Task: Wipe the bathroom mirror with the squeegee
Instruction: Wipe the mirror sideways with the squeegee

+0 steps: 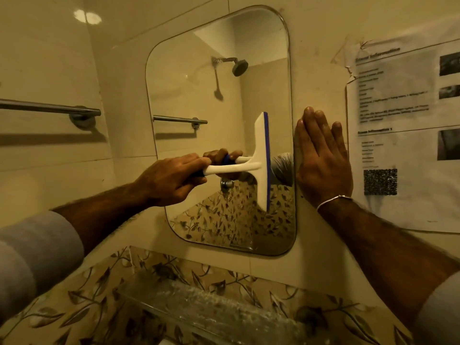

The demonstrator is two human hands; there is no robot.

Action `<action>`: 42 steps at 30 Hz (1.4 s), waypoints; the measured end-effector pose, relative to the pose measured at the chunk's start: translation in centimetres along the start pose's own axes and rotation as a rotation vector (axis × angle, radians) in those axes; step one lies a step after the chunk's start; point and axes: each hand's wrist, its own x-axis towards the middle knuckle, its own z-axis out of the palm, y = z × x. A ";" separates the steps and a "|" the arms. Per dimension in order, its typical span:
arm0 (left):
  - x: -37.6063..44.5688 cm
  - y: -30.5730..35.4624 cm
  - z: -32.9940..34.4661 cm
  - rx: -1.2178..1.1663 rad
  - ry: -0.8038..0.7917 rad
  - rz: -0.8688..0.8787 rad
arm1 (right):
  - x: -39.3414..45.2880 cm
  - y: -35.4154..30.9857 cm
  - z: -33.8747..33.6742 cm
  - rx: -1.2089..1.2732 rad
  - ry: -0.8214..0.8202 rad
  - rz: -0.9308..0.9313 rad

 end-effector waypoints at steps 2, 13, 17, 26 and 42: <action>-1.2 -1.2 -0.4 0.027 -0.018 -0.021 | 0.1 -0.1 -0.2 0.014 -0.002 0.009; -7.3 -7.1 -3.2 0.110 -0.101 -0.160 | 0.1 -0.3 -0.3 0.014 0.029 0.000; -10.7 -9.6 -4.4 0.188 -0.146 -0.242 | 0.1 -0.2 -0.3 0.023 0.027 0.011; -14.0 -11.9 -6.0 0.232 -0.238 -0.456 | 0.1 -0.3 -0.3 0.022 0.006 0.018; -14.4 -11.6 -6.8 0.286 -0.280 -0.551 | 0.0 -0.1 -0.4 0.023 -0.015 0.028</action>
